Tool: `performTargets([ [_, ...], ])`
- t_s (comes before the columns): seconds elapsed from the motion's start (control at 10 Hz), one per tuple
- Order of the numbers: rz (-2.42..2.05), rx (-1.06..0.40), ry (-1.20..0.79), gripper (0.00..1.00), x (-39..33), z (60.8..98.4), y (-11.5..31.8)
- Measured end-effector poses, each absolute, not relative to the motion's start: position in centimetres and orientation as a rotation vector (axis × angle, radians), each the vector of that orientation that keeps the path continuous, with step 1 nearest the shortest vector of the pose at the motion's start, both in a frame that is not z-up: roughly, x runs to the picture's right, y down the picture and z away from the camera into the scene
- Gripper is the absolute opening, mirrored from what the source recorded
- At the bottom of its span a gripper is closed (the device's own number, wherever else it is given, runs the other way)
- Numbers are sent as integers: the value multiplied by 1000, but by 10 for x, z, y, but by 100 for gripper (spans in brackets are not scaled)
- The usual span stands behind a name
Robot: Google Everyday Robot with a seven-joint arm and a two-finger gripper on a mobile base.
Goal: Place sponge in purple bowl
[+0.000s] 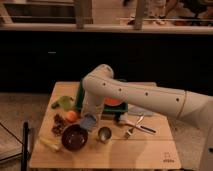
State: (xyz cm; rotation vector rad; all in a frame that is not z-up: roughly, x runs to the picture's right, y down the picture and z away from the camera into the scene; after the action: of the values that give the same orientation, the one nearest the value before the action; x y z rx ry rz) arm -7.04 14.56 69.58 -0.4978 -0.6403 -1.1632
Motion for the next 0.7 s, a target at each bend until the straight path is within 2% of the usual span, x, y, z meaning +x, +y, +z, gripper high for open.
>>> performTargets([
  [0.7, -1465, -501, -758, 10, -112, 684, 182],
])
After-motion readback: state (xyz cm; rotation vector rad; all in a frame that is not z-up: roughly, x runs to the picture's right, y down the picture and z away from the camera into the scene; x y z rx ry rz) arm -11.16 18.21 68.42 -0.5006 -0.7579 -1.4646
